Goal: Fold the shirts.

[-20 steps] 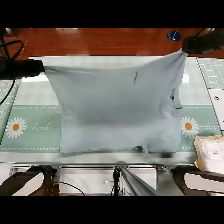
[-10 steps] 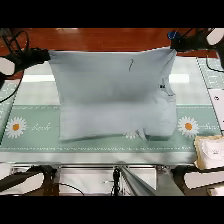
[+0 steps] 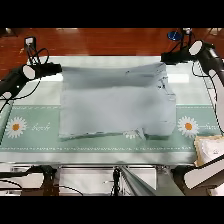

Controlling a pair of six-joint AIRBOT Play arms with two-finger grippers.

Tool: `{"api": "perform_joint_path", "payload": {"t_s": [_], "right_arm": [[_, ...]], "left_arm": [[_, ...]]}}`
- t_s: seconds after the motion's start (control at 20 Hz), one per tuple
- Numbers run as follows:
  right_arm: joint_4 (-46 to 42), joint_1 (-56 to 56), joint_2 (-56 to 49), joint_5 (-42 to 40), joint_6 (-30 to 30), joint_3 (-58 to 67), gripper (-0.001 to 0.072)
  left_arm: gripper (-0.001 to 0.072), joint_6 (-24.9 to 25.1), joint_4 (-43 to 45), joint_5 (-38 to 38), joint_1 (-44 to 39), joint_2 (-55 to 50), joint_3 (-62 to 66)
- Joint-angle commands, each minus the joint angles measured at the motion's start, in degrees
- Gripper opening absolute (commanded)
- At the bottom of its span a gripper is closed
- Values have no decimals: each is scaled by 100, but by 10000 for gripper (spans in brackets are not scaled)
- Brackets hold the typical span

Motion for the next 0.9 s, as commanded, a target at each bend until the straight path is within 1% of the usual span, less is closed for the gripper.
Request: {"api": "perform_joint_path", "payload": {"t_s": [0.0,0.05,0.15,0.25,0.3,0.35,0.4,0.55,0.65,0.75,0.85], "right_arm": [[50,0,-2,404,4,-2,19],[26,-4,103,719,0,-2,19],[-116,-4,343,1659,2,-2,19],[-149,-2,472,2645,70,-2,19],[-153,0,459,3032,70,-4,19],[-155,0,415,3228,79,-2,19],[-160,0,352,3296,83,-4,19],[-144,0,81,3097,92,-4,19],[-146,0,-129,3110,103,-4,19],[-146,0,-304,3104,101,-4,19],[-149,0,-407,3032,90,-2,20]], "left_arm": [[22,7,0,-549,24,-96,76],[22,131,13,-1023,57,-24,195],[22,662,48,-2203,120,160,485],[22,573,20,-3401,177,271,710],[22,579,28,-3801,177,273,723],[22,579,26,-3985,177,245,693],[22,577,20,-3978,177,205,636],[23,490,-37,-3777,170,-20,586],[23,483,-87,-3716,170,-184,588],[23,332,-87,-3707,170,-330,586],[24,334,-94,-3709,170,-380,586]]}}
